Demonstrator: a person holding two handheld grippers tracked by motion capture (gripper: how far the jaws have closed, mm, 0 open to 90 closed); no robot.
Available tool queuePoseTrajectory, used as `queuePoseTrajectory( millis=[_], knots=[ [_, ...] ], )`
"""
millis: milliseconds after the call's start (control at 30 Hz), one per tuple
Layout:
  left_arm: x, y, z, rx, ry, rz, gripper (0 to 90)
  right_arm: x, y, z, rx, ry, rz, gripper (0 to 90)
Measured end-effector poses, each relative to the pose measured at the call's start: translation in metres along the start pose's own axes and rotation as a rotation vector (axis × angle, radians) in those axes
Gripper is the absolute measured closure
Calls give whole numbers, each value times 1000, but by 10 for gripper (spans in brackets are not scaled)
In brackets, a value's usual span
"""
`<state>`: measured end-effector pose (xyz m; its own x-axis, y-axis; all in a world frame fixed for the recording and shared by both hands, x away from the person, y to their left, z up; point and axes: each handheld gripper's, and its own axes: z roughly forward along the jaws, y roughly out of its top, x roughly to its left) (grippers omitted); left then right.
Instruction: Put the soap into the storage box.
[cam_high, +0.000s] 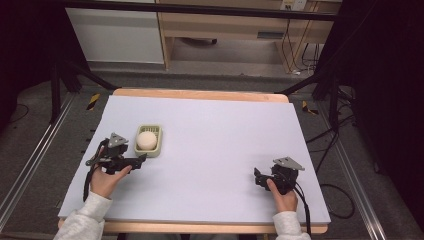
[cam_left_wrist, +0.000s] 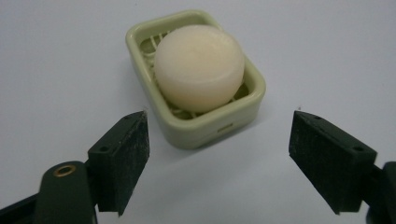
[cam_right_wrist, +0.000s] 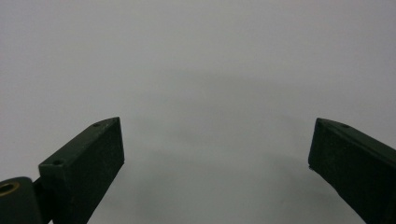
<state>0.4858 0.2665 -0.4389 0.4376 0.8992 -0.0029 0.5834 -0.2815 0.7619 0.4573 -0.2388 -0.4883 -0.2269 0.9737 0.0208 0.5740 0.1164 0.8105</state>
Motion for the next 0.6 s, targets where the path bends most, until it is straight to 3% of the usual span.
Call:
queuePoseTrajectory(
  millis=[233,367,600],
  knots=[
    [11,-25,-6,-16,24,-44,257,-1,0,0,-4,10,1,39],
    [24,-39,-16,-37,51,-92,272,0,0,-1,-10,7,-4,39],
    [28,-53,-23,-33,70,-110,271,0,0,-1,-12,5,-9,39]
  ],
)
